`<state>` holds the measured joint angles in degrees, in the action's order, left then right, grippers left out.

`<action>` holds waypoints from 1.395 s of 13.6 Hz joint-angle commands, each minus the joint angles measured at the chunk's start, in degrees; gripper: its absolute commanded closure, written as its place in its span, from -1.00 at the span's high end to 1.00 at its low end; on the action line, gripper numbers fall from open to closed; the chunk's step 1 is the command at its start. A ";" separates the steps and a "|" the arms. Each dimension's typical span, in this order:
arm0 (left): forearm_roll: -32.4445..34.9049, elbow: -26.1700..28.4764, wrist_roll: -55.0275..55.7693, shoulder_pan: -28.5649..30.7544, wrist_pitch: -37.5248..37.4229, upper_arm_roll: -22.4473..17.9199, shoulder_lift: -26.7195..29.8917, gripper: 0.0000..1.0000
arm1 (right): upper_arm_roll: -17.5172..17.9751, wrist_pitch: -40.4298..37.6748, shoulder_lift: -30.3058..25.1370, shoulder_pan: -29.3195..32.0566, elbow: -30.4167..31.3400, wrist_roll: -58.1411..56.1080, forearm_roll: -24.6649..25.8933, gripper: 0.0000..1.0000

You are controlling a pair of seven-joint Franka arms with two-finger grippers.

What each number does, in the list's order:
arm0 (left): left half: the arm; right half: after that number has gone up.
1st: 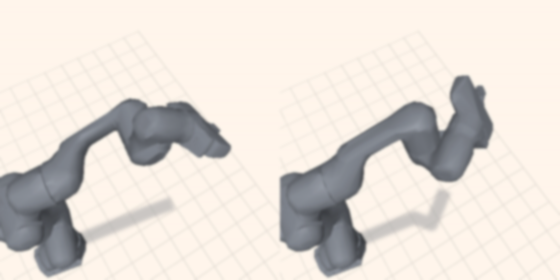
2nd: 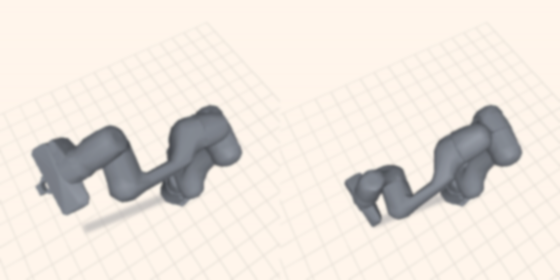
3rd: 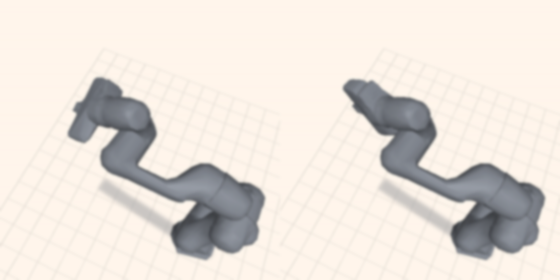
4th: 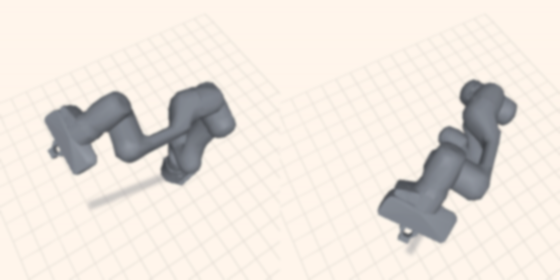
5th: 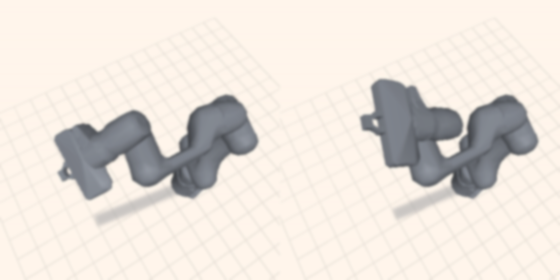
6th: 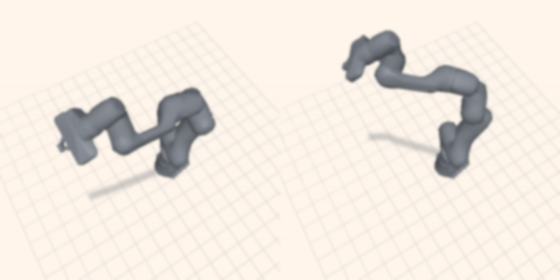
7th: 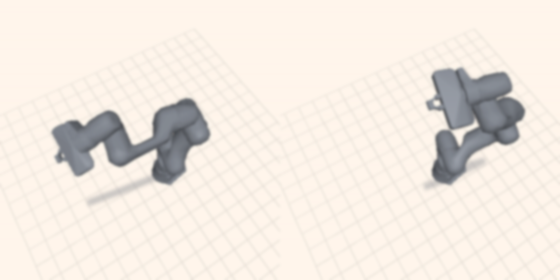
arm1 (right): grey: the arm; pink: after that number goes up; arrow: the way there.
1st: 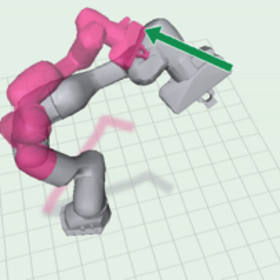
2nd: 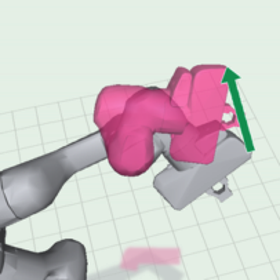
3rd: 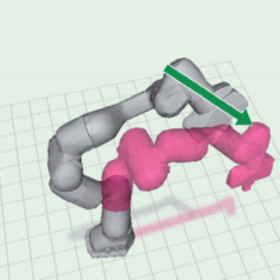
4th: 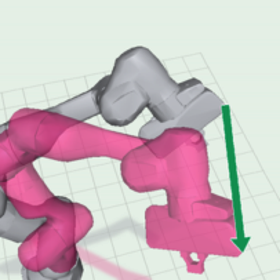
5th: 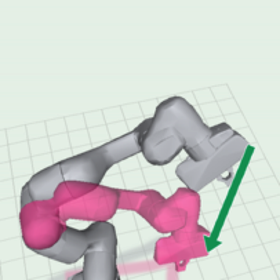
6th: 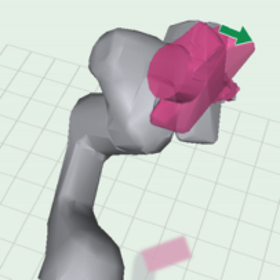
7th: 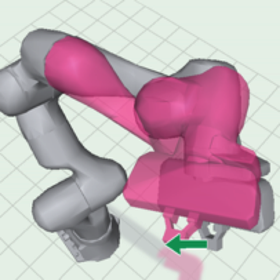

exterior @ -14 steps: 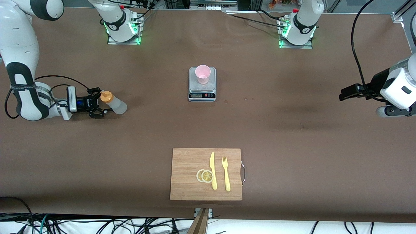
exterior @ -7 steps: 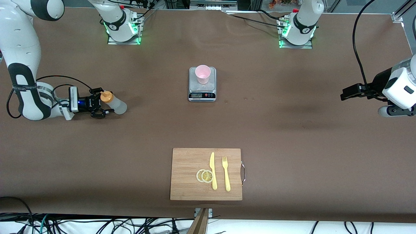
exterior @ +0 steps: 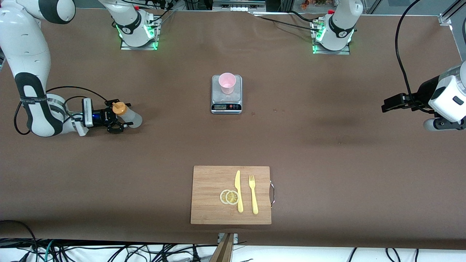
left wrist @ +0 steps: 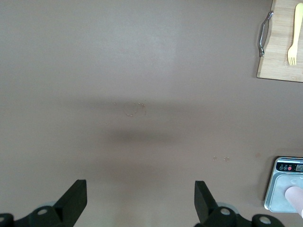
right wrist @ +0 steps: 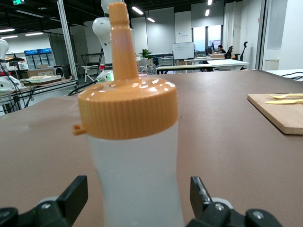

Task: Add sauce to pink cup with both arms
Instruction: 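Lift the white bottle with the right gripper toward the pink cup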

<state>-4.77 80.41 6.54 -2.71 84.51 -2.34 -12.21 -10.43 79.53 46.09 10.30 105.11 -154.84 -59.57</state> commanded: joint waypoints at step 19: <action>0.38 -1.22 -1.27 0.25 -1.11 0.14 -0.36 1.00 | 0.23 0.97 -6.35 -9.94 -7.90 24.82 7.35 -0.72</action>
<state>-4.77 80.41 6.49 -2.71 84.49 -2.31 -12.21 -10.21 79.85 44.39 2.23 96.57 -135.06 -54.95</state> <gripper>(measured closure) 0.000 0.670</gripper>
